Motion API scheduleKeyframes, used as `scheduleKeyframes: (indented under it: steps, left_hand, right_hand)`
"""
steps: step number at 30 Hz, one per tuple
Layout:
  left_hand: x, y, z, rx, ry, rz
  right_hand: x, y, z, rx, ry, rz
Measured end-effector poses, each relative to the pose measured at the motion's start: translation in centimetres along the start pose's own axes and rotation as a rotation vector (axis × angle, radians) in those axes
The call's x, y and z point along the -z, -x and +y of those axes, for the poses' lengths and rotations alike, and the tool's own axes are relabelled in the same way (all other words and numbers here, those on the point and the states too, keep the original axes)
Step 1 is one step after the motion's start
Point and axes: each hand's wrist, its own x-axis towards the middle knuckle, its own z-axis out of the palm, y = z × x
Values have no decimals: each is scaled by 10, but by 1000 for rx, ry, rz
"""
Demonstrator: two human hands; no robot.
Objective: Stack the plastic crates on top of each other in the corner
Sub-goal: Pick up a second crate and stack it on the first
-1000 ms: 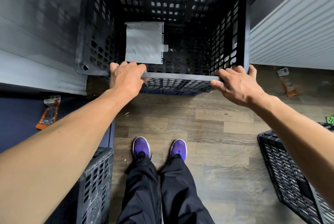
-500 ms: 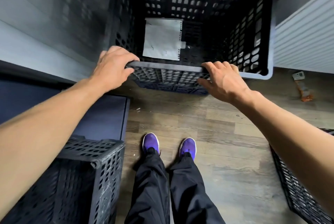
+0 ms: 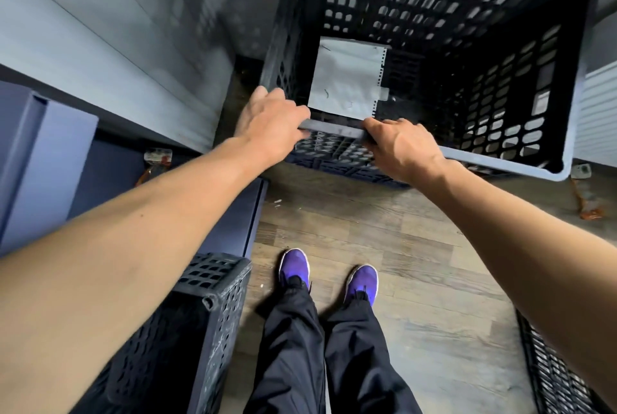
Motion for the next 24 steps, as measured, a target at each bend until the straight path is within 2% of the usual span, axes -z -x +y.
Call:
scheduleKeyframes:
  steps: [3,7,12,17,21,24]
  left_hand:
    - [-5,-5,8,69,-17,18]
    - [-6,-6,5,31,-62,68]
    - [2,-4,14,53,-88,54]
    - [-5,0,20,133,-3,94]
    - [1,-3,17,95,37,56]
    - [7,-2,19,144,78,22]
  right_hand:
    - [-2,0,6,17,-18,19]
    - [-5,-4,8,58,4,35]
    - [0,-4,7,34,-63,2]
    - [-8,1,2,18,-17,62]
    - [-5,-4,6,16,-39,16]
    - [-2,-3,6,26,-65,3]
